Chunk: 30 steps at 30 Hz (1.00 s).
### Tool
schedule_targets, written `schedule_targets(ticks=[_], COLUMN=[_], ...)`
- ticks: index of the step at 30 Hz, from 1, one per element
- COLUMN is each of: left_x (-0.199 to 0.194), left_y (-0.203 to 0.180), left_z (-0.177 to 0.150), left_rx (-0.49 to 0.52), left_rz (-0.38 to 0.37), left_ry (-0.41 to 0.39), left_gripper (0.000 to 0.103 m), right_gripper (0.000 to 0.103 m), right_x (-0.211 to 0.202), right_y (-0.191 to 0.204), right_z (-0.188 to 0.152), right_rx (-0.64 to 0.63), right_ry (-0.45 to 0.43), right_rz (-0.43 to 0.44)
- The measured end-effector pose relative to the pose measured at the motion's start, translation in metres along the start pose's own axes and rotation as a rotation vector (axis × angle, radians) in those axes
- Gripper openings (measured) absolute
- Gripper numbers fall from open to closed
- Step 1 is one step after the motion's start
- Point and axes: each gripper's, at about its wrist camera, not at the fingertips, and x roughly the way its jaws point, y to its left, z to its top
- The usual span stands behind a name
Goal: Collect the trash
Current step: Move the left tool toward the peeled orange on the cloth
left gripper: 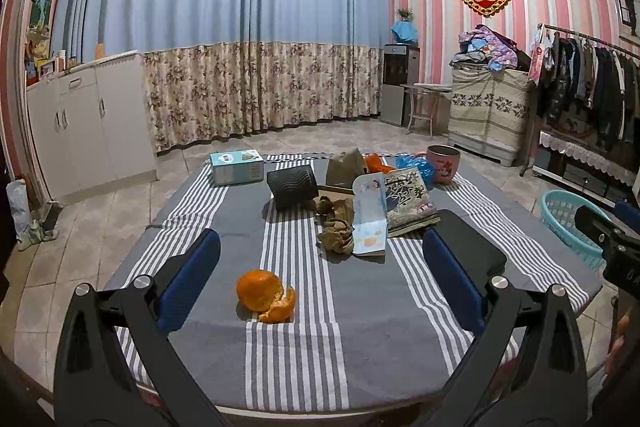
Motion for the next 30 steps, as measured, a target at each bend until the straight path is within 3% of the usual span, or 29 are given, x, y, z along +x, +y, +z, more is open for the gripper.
schedule_targets(ticks=[30], left_x=[0.002], left_y=[0.012], left_z=[0.000], left_rx=[-0.023], left_rz=[0.029], left_ry=[0.019], left_gripper=[0.098], right_gripper=[0.099], right_x=[0.007], right_y=[0.003], right_z=[-0.011], right_rx=[-0.010], right_ry=[0.009], right_rz=[-0.003])
